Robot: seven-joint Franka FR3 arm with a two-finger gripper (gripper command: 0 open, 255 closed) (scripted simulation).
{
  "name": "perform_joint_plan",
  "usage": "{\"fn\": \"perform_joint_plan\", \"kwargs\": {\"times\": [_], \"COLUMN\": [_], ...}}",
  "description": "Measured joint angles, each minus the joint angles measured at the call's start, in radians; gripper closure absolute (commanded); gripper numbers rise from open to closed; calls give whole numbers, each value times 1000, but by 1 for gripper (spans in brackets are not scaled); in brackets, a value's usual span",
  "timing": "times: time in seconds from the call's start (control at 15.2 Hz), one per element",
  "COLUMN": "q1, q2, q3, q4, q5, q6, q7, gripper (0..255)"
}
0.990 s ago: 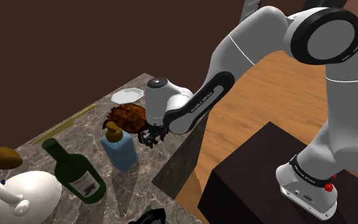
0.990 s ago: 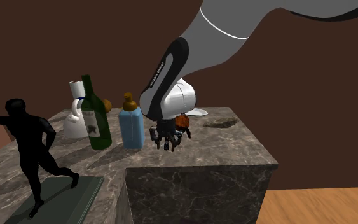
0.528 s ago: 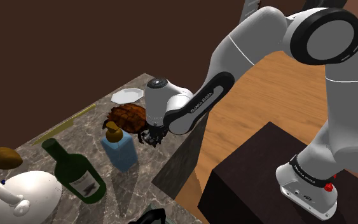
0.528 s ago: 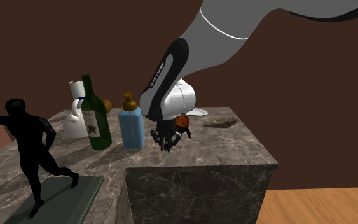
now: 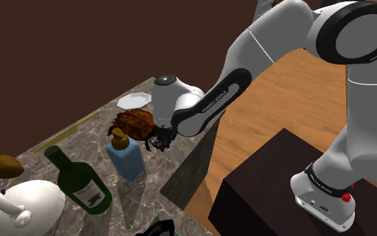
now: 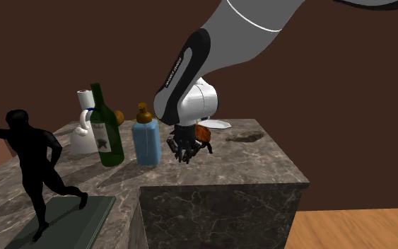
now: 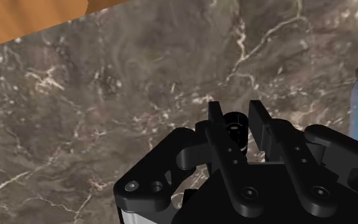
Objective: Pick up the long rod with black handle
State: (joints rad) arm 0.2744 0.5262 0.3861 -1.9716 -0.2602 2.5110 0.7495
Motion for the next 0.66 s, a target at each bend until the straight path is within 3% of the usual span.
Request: {"fn": "perform_joint_plan", "kwargs": {"times": [0.66], "q1": [-30], "q2": [-95], "q3": [39], "q4": [5], "q5": [53], "q6": [-94], "q7": [-32], "gripper": [255]}}
